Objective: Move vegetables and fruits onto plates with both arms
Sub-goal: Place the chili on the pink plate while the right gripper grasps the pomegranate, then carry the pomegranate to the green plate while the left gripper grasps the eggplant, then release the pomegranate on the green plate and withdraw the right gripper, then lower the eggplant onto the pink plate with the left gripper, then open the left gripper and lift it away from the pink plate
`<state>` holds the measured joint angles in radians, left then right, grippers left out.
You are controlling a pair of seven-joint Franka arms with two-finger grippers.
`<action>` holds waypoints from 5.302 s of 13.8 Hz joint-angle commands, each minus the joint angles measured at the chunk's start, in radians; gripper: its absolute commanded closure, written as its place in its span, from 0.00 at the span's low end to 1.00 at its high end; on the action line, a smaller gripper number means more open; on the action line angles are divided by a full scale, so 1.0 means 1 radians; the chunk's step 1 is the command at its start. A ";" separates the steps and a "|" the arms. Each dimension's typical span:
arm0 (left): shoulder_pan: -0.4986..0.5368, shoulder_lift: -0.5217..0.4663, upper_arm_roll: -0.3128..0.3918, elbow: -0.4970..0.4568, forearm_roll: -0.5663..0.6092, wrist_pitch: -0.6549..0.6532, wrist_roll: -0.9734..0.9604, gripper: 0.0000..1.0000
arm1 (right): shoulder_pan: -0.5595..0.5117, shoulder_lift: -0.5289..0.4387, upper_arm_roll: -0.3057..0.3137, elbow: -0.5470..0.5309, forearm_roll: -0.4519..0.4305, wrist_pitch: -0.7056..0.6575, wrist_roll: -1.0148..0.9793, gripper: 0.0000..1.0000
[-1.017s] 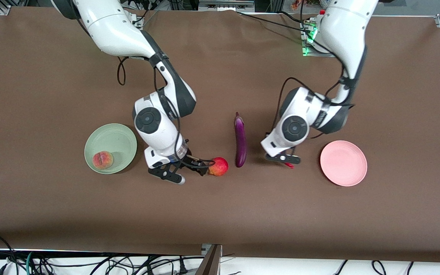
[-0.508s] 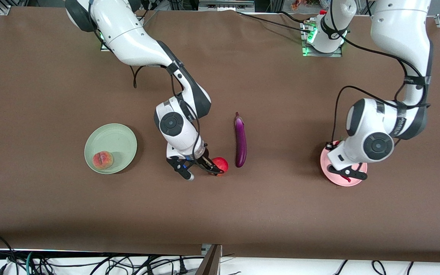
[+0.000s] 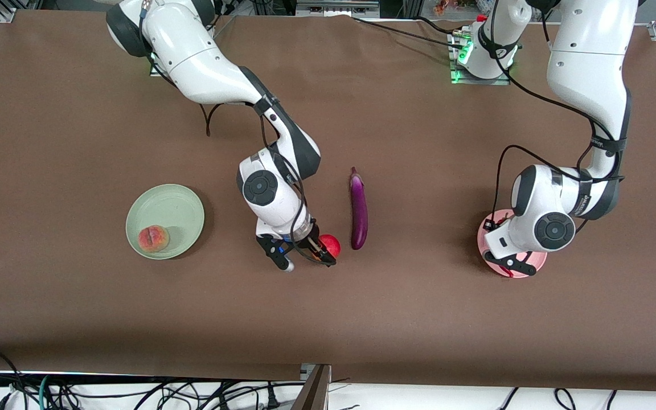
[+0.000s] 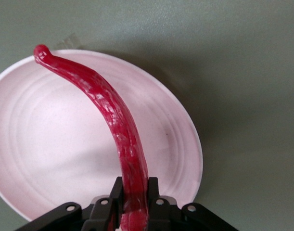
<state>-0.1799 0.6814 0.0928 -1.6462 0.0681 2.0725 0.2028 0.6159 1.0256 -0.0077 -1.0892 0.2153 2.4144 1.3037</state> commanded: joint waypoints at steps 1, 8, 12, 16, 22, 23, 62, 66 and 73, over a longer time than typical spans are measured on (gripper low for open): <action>0.017 -0.002 -0.004 0.009 0.007 0.009 0.033 0.00 | 0.016 0.048 0.009 0.037 0.015 0.009 0.035 0.01; 0.002 -0.075 -0.053 0.022 -0.002 -0.100 0.012 0.00 | -0.013 0.019 0.008 0.041 0.012 -0.111 -0.044 1.00; 0.002 -0.111 -0.200 0.023 -0.002 -0.144 -0.188 0.00 | -0.160 -0.136 -0.001 0.038 0.000 -0.467 -0.419 1.00; -0.024 -0.050 -0.358 0.097 -0.080 -0.111 -0.360 0.00 | -0.225 -0.275 -0.168 -0.097 -0.022 -0.661 -0.904 1.00; -0.197 0.064 -0.358 0.111 -0.107 0.193 -0.618 0.00 | -0.226 -0.481 -0.255 -0.620 -0.002 -0.392 -1.071 0.87; -0.223 0.075 -0.351 0.106 -0.099 0.214 -0.646 0.00 | -0.226 -0.492 -0.255 -0.665 -0.002 -0.339 -1.072 0.79; 0.306 -0.078 -0.376 0.120 0.267 -0.210 -0.060 0.00 | -0.456 -1.013 -0.081 -0.514 -0.200 -0.833 -1.190 0.00; 0.304 -0.213 -0.378 0.208 0.107 -0.391 -0.062 0.00 | -0.456 -1.015 -0.078 -0.515 -0.224 -0.834 -1.192 0.00; 0.310 -0.443 -0.340 0.269 0.003 -0.585 -0.068 0.00 | -0.456 -1.015 -0.075 -0.520 -0.226 -0.839 -1.190 0.00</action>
<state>0.1280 0.2858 -0.2800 -1.3491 0.1312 1.4986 0.1348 0.1705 0.0253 -0.0948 -1.6073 0.0043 1.5908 0.1246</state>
